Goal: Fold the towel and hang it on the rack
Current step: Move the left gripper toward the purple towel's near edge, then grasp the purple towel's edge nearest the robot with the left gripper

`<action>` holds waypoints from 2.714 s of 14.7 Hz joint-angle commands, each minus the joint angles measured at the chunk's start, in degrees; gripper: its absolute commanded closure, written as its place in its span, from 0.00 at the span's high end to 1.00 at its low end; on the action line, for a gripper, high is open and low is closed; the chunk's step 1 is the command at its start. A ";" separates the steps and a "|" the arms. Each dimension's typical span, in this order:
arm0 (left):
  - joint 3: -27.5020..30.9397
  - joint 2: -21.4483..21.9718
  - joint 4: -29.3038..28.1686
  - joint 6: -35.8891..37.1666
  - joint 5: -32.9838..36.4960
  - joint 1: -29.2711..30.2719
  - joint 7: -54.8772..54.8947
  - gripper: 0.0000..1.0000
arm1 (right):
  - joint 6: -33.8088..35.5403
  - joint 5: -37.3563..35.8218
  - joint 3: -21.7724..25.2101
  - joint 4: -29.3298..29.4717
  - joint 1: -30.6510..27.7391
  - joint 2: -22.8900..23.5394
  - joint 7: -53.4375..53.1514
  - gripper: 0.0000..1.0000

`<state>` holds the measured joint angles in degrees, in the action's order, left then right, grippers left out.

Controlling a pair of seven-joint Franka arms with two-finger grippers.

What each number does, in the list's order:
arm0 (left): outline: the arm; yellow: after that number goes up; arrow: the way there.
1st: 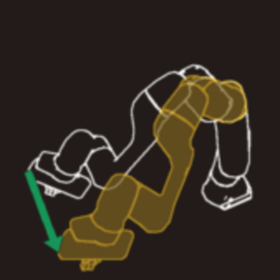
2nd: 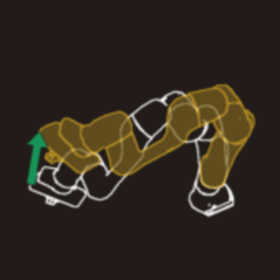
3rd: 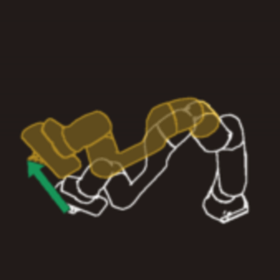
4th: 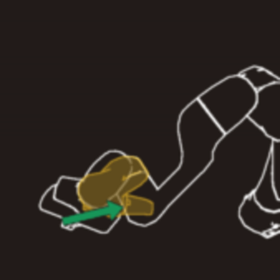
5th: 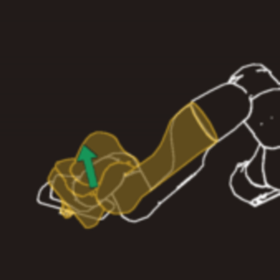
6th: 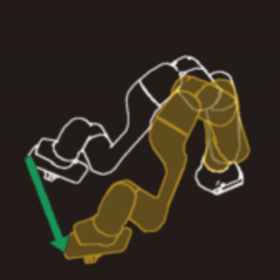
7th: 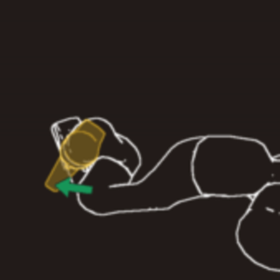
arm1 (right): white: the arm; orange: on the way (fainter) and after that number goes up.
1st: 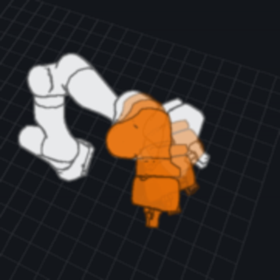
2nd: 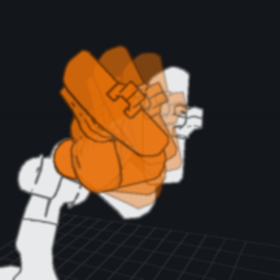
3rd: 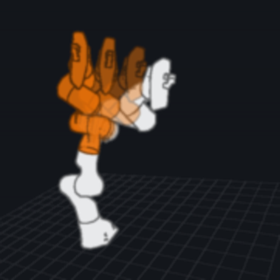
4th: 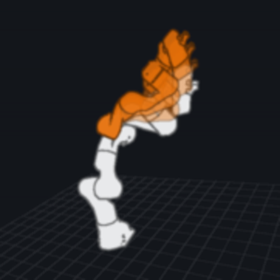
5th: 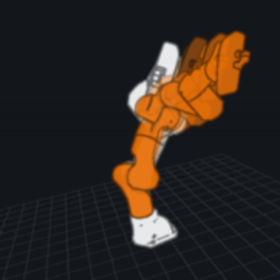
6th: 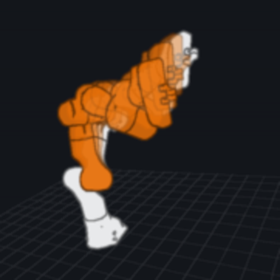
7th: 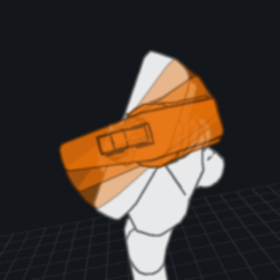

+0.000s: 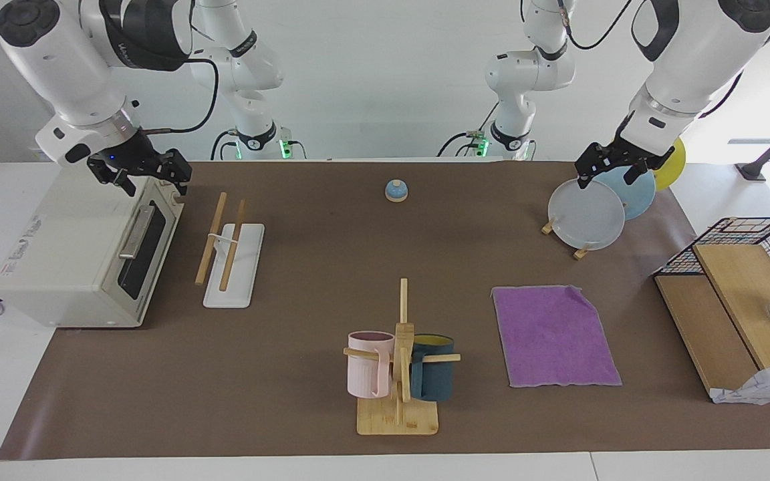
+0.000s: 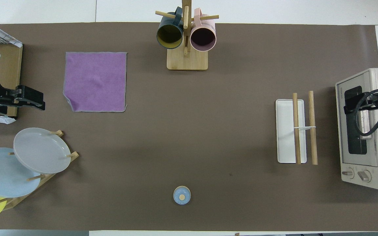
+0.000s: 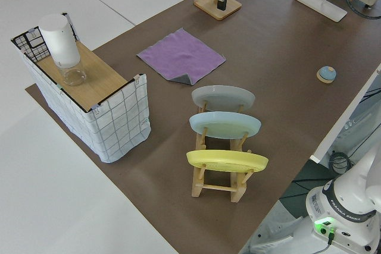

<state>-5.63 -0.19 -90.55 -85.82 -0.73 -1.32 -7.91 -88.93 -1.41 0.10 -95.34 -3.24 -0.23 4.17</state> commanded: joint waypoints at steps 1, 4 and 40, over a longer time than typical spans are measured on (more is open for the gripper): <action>0.35 0.54 -0.23 -0.49 0.74 -0.70 -0.44 1.00 | 0.77 0.79 0.16 0.15 -0.19 -0.38 0.93 1.00; 0.44 0.63 -0.50 -0.84 0.73 -0.96 -0.70 1.00 | 0.77 0.79 0.16 0.24 -0.19 -0.38 0.93 1.00; 0.79 -18.62 -20.28 -40.30 0.21 6.33 1.59 0.00 | 0.77 0.79 0.16 0.15 -0.19 -0.38 0.93 1.00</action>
<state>-4.56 -19.92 -109.19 -124.89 -0.72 4.21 -6.90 -88.93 -1.41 0.10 -95.34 -3.24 -0.24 4.17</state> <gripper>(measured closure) 0.982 0.000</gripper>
